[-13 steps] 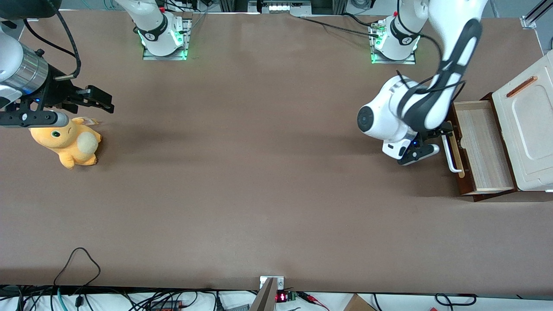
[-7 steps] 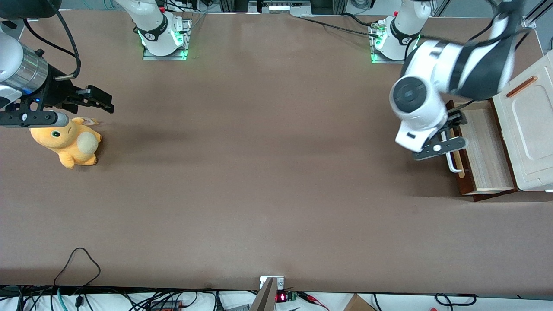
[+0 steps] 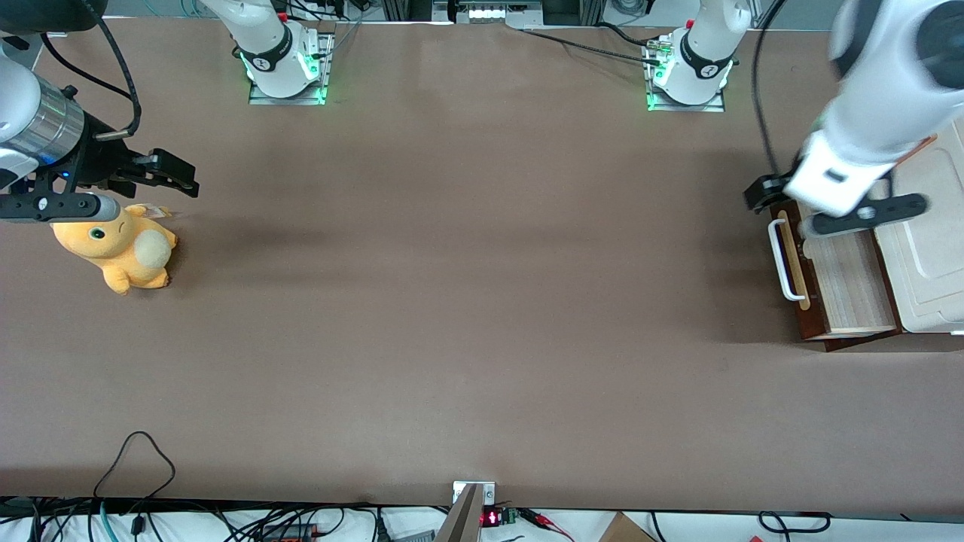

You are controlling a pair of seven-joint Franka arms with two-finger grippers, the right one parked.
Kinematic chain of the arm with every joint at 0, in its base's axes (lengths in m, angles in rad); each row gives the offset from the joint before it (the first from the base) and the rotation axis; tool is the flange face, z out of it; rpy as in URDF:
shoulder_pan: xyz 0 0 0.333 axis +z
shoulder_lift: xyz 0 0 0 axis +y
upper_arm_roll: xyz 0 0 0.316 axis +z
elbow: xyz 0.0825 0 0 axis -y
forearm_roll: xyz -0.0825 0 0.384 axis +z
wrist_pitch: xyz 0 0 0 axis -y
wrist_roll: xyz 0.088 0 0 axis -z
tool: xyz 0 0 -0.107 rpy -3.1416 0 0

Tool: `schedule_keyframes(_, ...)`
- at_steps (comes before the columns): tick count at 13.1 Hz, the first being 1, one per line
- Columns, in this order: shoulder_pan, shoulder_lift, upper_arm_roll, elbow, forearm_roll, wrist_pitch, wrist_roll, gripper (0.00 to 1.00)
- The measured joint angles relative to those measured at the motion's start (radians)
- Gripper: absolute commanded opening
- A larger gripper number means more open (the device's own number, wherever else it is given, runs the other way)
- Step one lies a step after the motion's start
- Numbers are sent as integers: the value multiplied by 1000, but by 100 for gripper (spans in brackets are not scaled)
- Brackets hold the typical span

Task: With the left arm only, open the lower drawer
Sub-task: 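Open the left gripper and lift it away from the handle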

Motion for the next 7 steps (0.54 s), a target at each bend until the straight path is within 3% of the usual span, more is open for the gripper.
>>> schedule_keyframes(2,20,-23,72,-4,-65,39,134,100)
schedule_keyframes(7,13,-29,76,-25,-68,94,188,100)
